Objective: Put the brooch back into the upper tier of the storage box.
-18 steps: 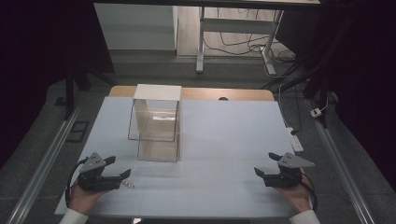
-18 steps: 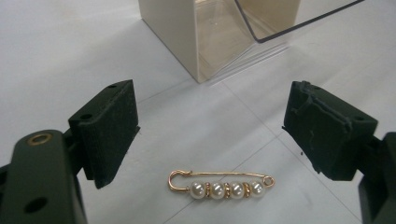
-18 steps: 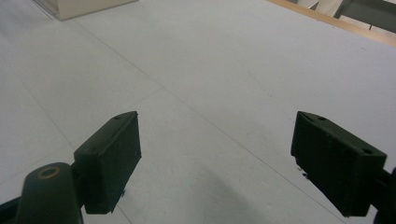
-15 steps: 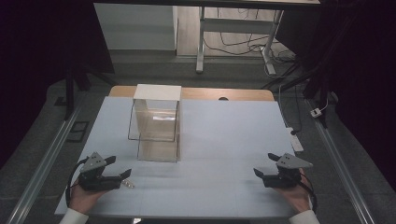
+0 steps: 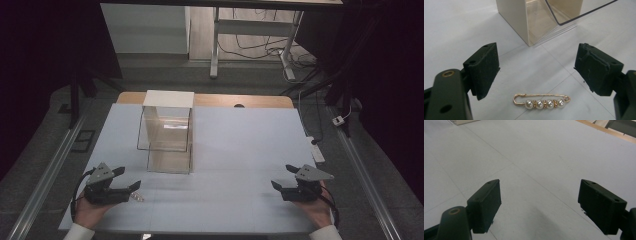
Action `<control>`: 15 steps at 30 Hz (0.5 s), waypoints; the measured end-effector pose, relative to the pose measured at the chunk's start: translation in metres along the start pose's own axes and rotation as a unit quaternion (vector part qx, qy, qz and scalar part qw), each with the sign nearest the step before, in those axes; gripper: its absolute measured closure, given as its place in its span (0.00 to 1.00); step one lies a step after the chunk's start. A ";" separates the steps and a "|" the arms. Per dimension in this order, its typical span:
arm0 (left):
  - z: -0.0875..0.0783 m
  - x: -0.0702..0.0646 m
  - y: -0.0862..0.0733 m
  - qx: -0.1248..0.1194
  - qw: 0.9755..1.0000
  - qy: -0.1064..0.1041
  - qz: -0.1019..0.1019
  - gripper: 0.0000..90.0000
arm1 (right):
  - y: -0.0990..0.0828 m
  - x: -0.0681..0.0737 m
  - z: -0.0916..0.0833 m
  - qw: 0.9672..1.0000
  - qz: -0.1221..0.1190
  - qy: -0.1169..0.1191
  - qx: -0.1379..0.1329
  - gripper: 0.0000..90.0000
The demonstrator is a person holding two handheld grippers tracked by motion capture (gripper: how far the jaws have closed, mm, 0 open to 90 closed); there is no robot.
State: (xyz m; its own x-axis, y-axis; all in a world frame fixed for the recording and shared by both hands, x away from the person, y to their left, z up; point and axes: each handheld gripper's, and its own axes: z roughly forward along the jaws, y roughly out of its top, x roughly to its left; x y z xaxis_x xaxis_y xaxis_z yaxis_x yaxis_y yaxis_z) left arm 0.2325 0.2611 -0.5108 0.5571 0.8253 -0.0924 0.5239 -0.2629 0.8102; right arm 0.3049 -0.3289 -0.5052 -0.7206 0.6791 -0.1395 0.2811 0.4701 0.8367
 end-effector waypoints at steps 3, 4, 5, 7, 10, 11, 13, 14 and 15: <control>-0.001 0.000 0.000 0.000 1.000 0.001 0.001 0.22 | 0.000 0.000 0.000 1.000 0.002 0.001 -0.001 0.21; -0.001 0.000 0.001 0.000 1.000 0.001 0.001 0.22 | 0.000 0.000 0.000 1.000 0.001 0.001 0.000 0.21; -0.001 0.000 0.001 0.000 1.000 0.001 0.001 0.22 | 0.000 0.000 0.000 1.000 0.001 0.001 0.001 0.21; -0.001 0.000 0.002 0.000 1.000 0.002 0.003 0.22 | 0.000 0.000 0.001 1.000 -0.001 0.003 0.002 0.21; -0.002 0.000 0.003 0.001 1.000 0.003 0.007 0.22 | 0.000 0.001 0.000 1.000 -0.002 0.001 0.003 0.21; -0.002 0.000 0.003 0.002 1.000 0.004 0.009 0.23 | 0.000 0.001 0.000 1.000 -0.002 -0.001 0.003 0.22; -0.002 0.000 0.004 0.003 1.000 0.003 0.011 0.23 | 0.000 0.000 0.000 1.000 -0.002 0.000 0.003 0.22; -0.003 0.000 0.006 0.006 1.000 0.004 0.016 0.23 | 0.000 0.000 0.000 1.000 -0.001 0.002 0.002 0.22; -0.003 0.000 0.006 0.006 1.000 0.004 0.016 0.23 | 0.000 0.000 0.000 1.000 -0.001 0.002 0.002 0.22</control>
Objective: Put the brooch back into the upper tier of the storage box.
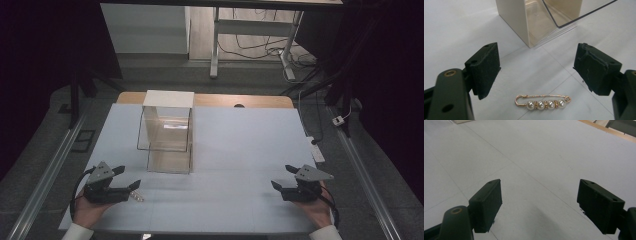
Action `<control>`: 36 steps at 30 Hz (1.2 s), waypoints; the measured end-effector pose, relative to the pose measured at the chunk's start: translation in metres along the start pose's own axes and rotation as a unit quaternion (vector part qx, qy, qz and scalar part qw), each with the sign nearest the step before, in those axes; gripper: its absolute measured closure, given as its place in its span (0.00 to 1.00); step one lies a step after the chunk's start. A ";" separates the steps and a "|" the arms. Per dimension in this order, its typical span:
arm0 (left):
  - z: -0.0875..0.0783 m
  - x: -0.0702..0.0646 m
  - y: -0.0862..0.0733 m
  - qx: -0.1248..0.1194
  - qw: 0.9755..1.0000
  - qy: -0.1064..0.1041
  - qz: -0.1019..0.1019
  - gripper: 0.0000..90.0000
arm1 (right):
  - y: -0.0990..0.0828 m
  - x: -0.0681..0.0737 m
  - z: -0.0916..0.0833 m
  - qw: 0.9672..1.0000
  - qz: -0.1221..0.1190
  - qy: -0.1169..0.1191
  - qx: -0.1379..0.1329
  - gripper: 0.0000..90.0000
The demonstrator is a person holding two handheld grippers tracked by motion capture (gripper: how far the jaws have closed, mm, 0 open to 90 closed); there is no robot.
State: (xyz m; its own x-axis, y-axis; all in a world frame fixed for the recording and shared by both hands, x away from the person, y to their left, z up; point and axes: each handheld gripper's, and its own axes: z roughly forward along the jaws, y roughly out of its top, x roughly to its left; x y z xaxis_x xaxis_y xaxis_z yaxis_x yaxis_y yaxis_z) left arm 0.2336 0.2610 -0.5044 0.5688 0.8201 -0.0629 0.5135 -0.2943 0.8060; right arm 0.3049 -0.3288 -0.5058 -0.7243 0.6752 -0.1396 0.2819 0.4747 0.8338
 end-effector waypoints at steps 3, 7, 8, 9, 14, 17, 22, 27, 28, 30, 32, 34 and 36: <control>-0.002 0.001 0.003 0.007 1.000 -0.005 0.002 0.23 | 0.000 0.000 0.000 1.000 -0.001 -0.002 0.003 0.22; -0.004 0.002 0.006 0.015 1.000 -0.005 0.011 0.24 | -0.001 0.001 0.001 1.000 -0.002 -0.002 0.004 0.22; -0.004 0.003 0.007 0.017 1.000 -0.005 0.015 0.24 | -0.001 0.001 0.001 1.000 -0.002 -0.001 0.005 0.22; -0.005 0.003 0.008 0.022 1.000 -0.007 0.020 0.24 | -0.001 0.001 0.002 1.000 -0.002 0.002 0.006 0.22; -0.006 0.003 0.011 0.032 0.999 -0.009 0.032 0.24 | -0.002 0.001 0.003 1.000 0.000 0.001 0.008 0.22; -0.006 0.003 0.012 0.038 0.999 -0.008 0.037 0.24 | -0.002 0.001 0.003 1.000 0.001 0.006 0.009 0.22; -0.006 0.003 0.016 0.055 0.997 -0.016 0.055 0.24 | -0.002 0.001 0.004 1.000 0.002 0.007 0.009 0.23; -0.010 0.006 0.019 0.074 0.994 -0.023 0.072 0.24 | -0.003 0.001 0.005 1.000 0.003 0.008 0.010 0.23; -0.011 0.007 0.020 0.076 0.994 -0.023 0.075 0.24 | -0.003 0.001 0.005 1.000 0.002 0.005 0.012 0.23; -0.011 0.008 0.022 0.082 0.993 -0.024 0.080 0.25 | -0.002 0.001 0.005 1.000 0.003 0.008 0.011 0.23; -0.011 0.010 0.027 0.093 0.991 -0.028 0.089 0.25 | -0.003 0.002 0.005 1.000 0.003 0.009 0.011 0.23; -0.010 0.011 0.029 0.098 0.990 -0.031 0.093 0.25 | -0.003 0.002 0.006 1.000 0.003 0.008 0.009 0.23; -0.008 0.011 0.032 0.109 0.988 -0.039 0.103 0.25 | -0.003 0.002 0.006 1.000 0.003 0.008 0.008 0.23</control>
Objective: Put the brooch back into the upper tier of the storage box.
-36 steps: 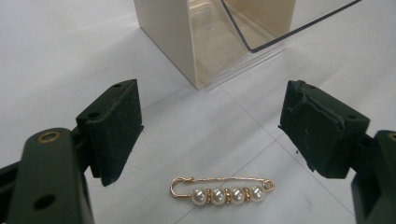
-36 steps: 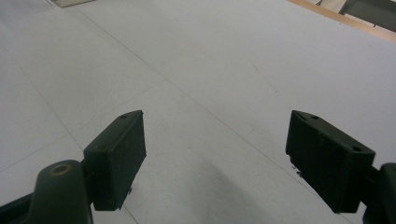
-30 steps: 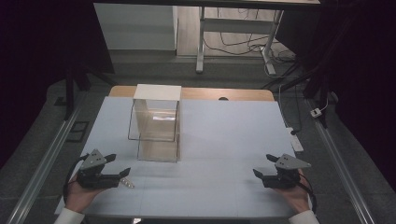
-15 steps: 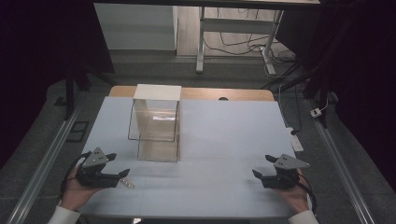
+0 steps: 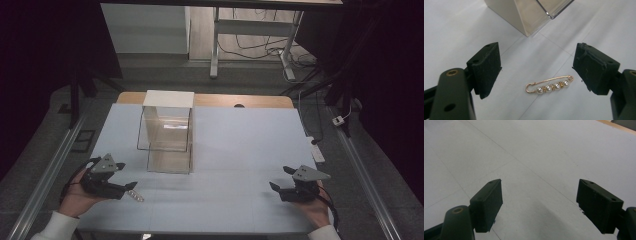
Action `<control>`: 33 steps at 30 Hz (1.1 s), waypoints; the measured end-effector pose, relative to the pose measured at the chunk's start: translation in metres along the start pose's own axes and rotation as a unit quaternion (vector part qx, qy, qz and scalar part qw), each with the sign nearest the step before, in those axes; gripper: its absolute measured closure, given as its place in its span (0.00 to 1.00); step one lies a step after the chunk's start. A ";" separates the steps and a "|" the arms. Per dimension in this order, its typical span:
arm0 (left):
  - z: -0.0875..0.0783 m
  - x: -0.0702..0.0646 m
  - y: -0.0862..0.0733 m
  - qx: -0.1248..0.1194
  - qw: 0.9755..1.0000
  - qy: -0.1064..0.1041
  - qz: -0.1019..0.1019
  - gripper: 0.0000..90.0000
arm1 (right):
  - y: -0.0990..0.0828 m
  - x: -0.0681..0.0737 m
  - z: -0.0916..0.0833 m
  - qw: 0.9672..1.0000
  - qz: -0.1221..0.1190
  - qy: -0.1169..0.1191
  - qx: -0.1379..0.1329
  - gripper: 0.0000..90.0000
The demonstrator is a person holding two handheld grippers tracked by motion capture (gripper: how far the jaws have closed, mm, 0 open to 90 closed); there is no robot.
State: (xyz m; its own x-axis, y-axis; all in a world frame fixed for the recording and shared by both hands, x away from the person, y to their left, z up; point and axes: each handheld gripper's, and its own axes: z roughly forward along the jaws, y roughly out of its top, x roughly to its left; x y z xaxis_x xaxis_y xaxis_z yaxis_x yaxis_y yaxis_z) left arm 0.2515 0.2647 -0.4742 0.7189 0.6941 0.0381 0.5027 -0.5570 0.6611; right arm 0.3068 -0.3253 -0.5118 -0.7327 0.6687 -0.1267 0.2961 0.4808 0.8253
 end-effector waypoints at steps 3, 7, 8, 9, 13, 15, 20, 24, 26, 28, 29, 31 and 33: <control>0.002 0.002 0.005 0.017 1.000 -0.011 0.017 0.25 | 0.000 0.000 0.000 1.000 0.001 0.001 0.000 0.23; 0.006 0.003 0.008 0.040 0.998 -0.027 0.039 0.25 | 0.000 0.000 0.000 1.000 0.000 0.001 0.004 0.23; 0.007 0.003 0.008 0.045 0.998 -0.032 0.042 0.25 | 0.000 0.000 0.000 1.000 0.000 0.001 0.004 0.23; 0.009 0.002 0.008 0.050 0.997 -0.036 0.046 0.25 | -0.001 0.001 0.000 1.000 -0.001 0.002 0.005 0.23; 0.014 -0.002 0.008 0.066 0.994 -0.051 0.065 0.25 | -0.001 0.001 0.001 1.000 -0.002 0.004 0.007 0.23; 0.018 -0.005 0.007 0.080 0.992 -0.057 0.079 0.25 | -0.001 0.001 0.001 1.000 -0.002 0.004 0.007 0.23; 0.023 -0.006 0.007 0.092 0.990 -0.068 0.085 0.26 | -0.001 0.001 0.001 1.000 -0.003 0.002 0.011 0.23; 0.025 -0.006 0.007 0.099 0.989 -0.072 0.087 0.26 | -0.001 0.002 0.001 1.000 -0.002 0.002 0.012 0.23; 0.027 -0.006 0.006 0.107 0.987 -0.074 0.093 0.26 | -0.001 0.002 0.001 1.000 -0.002 0.002 0.012 0.23; 0.029 -0.006 0.006 0.115 0.985 -0.078 0.100 0.26 | -0.001 0.002 0.002 1.000 -0.002 0.003 0.014 0.23; 0.030 -0.007 0.006 0.120 0.985 -0.077 0.101 0.26 | -0.001 0.002 0.002 1.000 -0.002 0.003 0.014 0.23; 0.032 -0.007 0.006 0.130 0.984 -0.075 0.101 0.26 | -0.001 0.002 0.002 1.000 -0.002 0.002 0.014 0.23; 0.035 -0.007 0.007 0.139 0.981 -0.076 0.110 0.26 | -0.001 0.002 0.002 1.000 -0.002 0.001 0.015 0.23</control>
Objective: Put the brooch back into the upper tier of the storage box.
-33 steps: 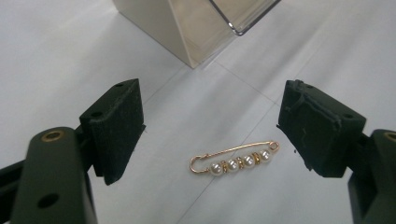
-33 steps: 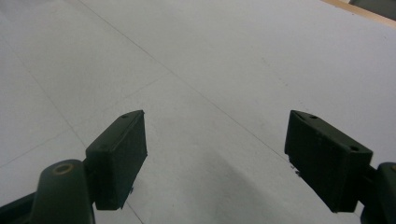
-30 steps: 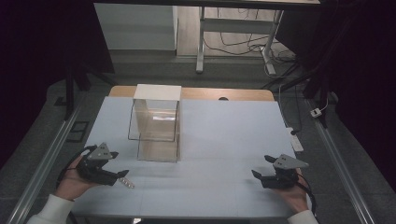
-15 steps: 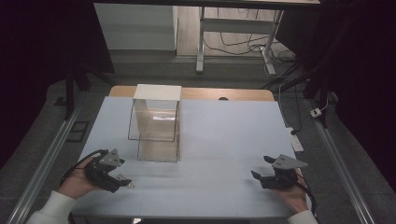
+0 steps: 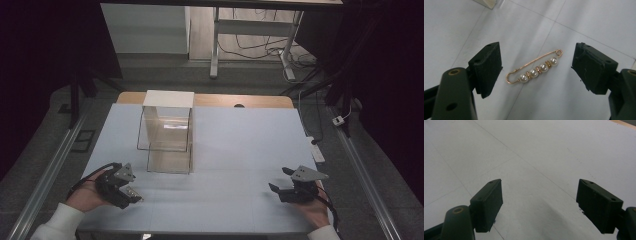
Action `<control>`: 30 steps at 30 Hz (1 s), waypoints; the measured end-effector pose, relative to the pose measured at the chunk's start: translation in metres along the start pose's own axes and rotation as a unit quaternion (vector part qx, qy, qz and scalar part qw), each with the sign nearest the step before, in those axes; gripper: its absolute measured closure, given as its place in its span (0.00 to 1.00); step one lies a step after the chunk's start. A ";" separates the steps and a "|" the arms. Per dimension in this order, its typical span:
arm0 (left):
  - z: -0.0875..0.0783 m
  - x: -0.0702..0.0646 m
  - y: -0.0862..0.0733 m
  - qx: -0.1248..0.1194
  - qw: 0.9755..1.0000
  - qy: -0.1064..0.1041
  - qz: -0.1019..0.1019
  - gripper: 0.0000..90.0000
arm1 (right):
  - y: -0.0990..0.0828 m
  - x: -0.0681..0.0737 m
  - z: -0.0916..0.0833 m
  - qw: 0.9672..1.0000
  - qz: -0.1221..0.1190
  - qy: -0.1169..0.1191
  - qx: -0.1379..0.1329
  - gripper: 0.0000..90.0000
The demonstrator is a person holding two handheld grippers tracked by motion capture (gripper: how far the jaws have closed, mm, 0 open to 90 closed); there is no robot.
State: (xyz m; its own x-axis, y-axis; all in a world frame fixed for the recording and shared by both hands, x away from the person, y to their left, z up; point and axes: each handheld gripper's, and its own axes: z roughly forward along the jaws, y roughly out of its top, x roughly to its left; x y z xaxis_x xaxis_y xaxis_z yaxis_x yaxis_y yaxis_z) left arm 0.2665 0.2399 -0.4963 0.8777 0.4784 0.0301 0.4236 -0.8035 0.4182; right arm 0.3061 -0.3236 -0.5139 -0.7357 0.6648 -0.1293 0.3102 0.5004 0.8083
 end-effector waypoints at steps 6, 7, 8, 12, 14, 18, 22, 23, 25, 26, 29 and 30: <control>0.005 0.000 0.001 0.015 1.000 -0.005 0.010 0.27 | 0.000 0.000 0.001 1.000 0.000 0.003 0.000 0.23; 0.006 0.000 0.002 0.020 1.000 -0.007 0.012 0.27 | 0.000 0.000 0.001 1.000 0.000 0.003 0.000 0.23; 0.008 0.000 0.002 0.023 1.000 -0.010 0.014 0.28 | 0.000 0.000 0.001 1.000 0.000 0.002 0.000 0.23; 0.013 -0.002 0.004 0.037 0.999 -0.014 0.024 0.30 | 0.000 0.000 0.001 1.000 0.000 0.003 0.000 0.23; 0.015 -0.002 0.004 0.043 0.999 -0.015 0.028 0.31 | 0.000 0.000 0.001 1.000 -0.001 0.003 0.000 0.23; 0.017 0.000 0.004 0.050 0.998 -0.016 0.032 0.33 | -0.001 0.000 0.001 1.000 0.000 0.003 0.002 0.23; 0.020 0.001 0.003 0.055 0.997 -0.022 0.040 0.39 | -0.001 0.000 0.001 1.000 0.001 0.004 0.001 0.23; 0.020 0.001 0.003 0.055 0.997 -0.022 0.040 0.40 | -0.001 0.000 0.001 1.000 0.000 0.003 0.003 0.23; 0.021 0.001 0.003 0.059 0.997 -0.023 0.044 0.42 | -0.001 0.000 0.001 1.000 0.000 0.003 0.003 0.23; 0.022 0.001 0.003 0.062 0.997 -0.024 0.045 0.45 | -0.001 0.000 0.001 1.000 0.000 0.003 0.003 0.23; 0.022 0.002 0.003 0.059 0.996 -0.036 0.048 0.48 | -0.001 0.000 0.001 1.000 0.001 0.003 0.003 0.23; 0.022 0.002 0.003 0.059 0.996 -0.042 0.050 0.54 | -0.001 0.000 0.001 1.000 0.001 0.003 0.002 0.23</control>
State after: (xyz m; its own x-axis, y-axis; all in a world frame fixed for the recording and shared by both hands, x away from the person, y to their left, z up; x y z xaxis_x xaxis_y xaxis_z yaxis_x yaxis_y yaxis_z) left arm 0.2747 0.2311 -0.5149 0.9300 0.3674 -0.0114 0.3530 -0.8838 0.3071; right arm 0.3065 -0.3230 -0.5153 -0.7388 0.6622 -0.1252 0.3138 0.5024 0.8056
